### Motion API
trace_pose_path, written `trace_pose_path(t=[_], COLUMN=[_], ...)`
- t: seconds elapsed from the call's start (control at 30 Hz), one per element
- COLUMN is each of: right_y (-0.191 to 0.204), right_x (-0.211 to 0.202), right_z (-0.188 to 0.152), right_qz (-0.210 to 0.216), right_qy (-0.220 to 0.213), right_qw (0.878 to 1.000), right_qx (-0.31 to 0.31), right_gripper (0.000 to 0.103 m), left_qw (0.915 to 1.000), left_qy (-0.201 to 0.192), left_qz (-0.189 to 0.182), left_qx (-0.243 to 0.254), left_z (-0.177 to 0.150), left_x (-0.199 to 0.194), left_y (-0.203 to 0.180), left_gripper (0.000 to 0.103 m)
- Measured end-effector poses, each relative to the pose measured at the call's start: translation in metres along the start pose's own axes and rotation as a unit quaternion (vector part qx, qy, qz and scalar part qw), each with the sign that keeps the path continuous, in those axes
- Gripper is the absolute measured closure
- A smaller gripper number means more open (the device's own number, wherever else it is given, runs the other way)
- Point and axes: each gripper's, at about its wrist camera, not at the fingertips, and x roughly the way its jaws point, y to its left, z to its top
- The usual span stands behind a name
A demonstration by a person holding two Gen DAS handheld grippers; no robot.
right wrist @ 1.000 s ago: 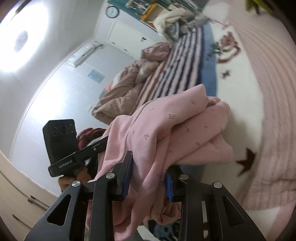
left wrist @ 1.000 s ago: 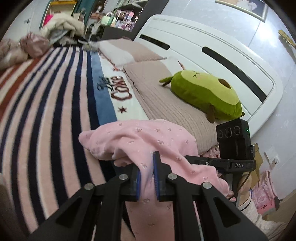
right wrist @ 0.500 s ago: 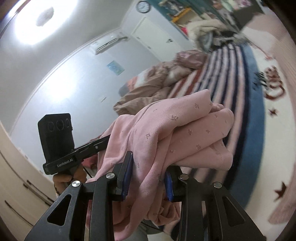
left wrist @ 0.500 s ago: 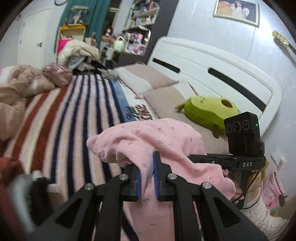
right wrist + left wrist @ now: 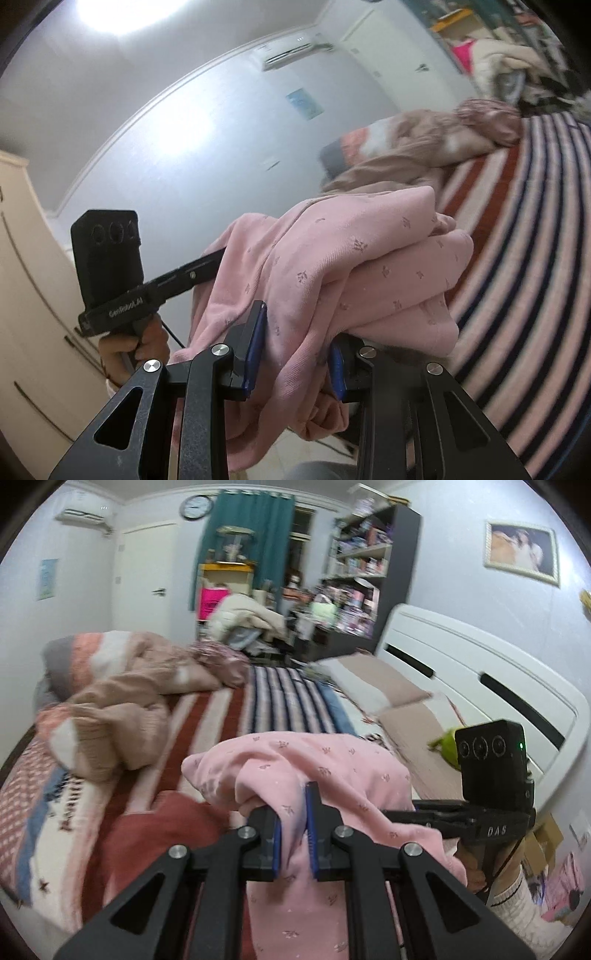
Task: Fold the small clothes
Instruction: 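Carry the folded garment with both grippers onto the clothes pile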
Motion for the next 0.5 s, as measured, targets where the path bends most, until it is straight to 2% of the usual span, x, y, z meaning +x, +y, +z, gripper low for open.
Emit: trace_pose_path(t=[0.13, 0.23, 0.37, 0.5], right_y=[0.033, 0.046, 0.046, 0.017], right_x=[0.053, 0.096, 0.147, 0.179], right_z=[0.016, 0.025, 0.028, 0.018], right_qz=[0.021, 0.015, -0.025, -0.058], right_qy=[0.022, 0.046, 0.079, 0.108], right_qw=[0.999, 0.998, 0.995, 0.992], right_qx=[-0.022, -0.033, -0.047, -0.034], right_gripper=[0.078, 0.078, 0.078, 0.078], left_qw=[0.9992, 0.9974, 0.9932, 0.9901], left_qy=[-0.007, 0.002, 0.040, 0.053], left_qz=[0.037, 0.059, 0.077, 0.064], left_qx=[-0.016, -0.041, -0.078, -0.113], left_z=[0.001, -0.006, -0.031, -0.055], left_x=[-0.030, -0.034, -0.007, 0.019], left_y=[0.041, 0.077, 0.127, 0.158], left_gripper=[0.095, 0.095, 0.094, 0.093])
